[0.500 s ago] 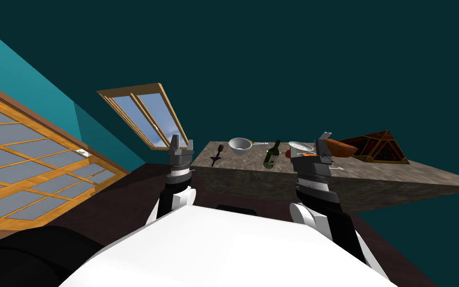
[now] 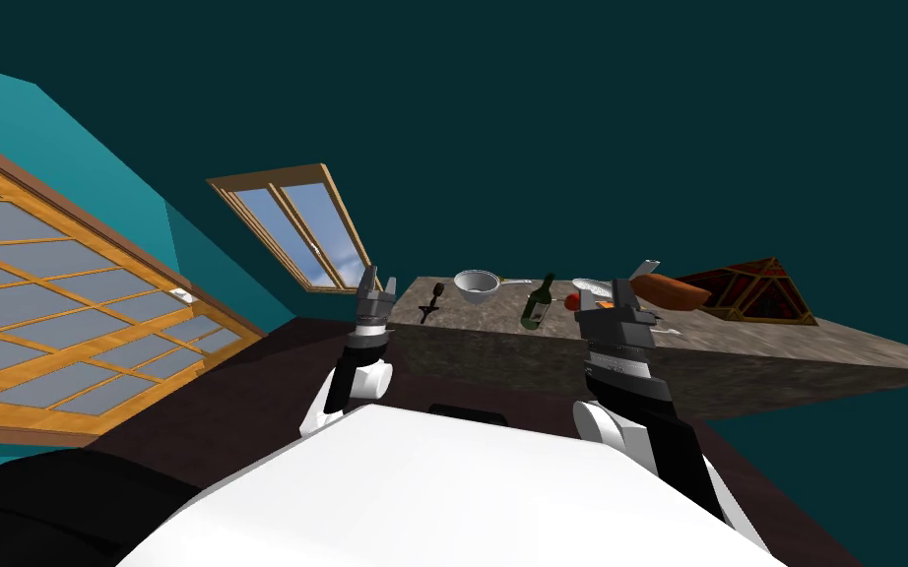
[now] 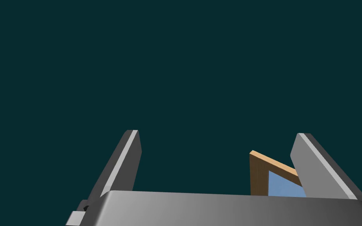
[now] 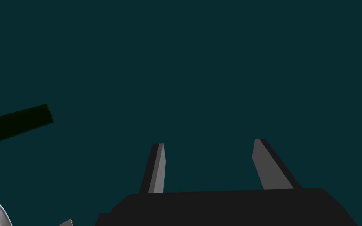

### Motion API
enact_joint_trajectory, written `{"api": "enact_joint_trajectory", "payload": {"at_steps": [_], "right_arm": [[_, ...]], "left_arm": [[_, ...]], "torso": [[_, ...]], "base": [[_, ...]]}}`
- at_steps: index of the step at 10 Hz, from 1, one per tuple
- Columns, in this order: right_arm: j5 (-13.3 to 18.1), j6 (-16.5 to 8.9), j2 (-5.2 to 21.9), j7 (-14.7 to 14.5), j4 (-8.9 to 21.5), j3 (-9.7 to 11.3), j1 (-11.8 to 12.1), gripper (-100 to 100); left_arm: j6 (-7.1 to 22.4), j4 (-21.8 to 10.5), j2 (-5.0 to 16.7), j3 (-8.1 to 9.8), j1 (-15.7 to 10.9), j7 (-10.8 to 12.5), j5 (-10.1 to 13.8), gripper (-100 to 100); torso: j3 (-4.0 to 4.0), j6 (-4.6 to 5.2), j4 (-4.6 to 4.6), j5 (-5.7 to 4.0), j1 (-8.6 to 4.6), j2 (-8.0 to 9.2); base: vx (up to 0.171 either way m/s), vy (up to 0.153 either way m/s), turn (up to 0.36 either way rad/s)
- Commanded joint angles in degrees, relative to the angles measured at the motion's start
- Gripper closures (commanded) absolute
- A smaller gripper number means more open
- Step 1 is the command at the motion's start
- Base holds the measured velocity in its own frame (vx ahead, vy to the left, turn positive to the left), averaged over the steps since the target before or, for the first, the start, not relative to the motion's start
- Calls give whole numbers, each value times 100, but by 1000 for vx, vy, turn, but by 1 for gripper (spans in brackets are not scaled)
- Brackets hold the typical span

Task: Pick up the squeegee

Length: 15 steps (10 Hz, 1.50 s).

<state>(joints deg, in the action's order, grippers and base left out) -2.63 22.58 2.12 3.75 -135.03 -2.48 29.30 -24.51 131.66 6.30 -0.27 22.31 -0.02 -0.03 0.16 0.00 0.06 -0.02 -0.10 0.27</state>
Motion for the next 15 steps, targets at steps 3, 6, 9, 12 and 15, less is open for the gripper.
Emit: {"api": "enact_joint_trajectory", "payload": {"at_steps": [3, 6, 9, 12, 15], "right_arm": [[0, 0, 0, 0, 0, 0, 0, 0], [0, 0, 0, 0, 0, 0, 0, 0], [0, 0, 0, 0, 0, 0, 0, 0], [0, 0, 0, 0, 0, 0, 0, 0], [0, 0, 0, 0, 0, 0, 0, 0]], "left_arm": [[450, -396, 136, 46, -476, 74, 28, -100], [1011, -904, 215, 82, -1073, 153, 49, -100], [1432, -1285, 242, 110, -1498, 215, 65, -100], [1700, -1508, 251, 125, -1803, 248, 75, -100], [2153, -1931, 267, 154, -2256, 324, 96, -100]], "torso": [[6, 0, 3, 1, 6, 10], [-2, 0, 0, 0, 1, -3], [2, 0, 1, 1, 8, 2], [-2, 0, 0, 0, -1, -5], [-2, 0, -1, 1, 4, -4]], "base": [[-93, -16, 43], [-79, -23, 62], [-87, -6, 46], [-61, -19, 27], [-66, -10, 43]]}}
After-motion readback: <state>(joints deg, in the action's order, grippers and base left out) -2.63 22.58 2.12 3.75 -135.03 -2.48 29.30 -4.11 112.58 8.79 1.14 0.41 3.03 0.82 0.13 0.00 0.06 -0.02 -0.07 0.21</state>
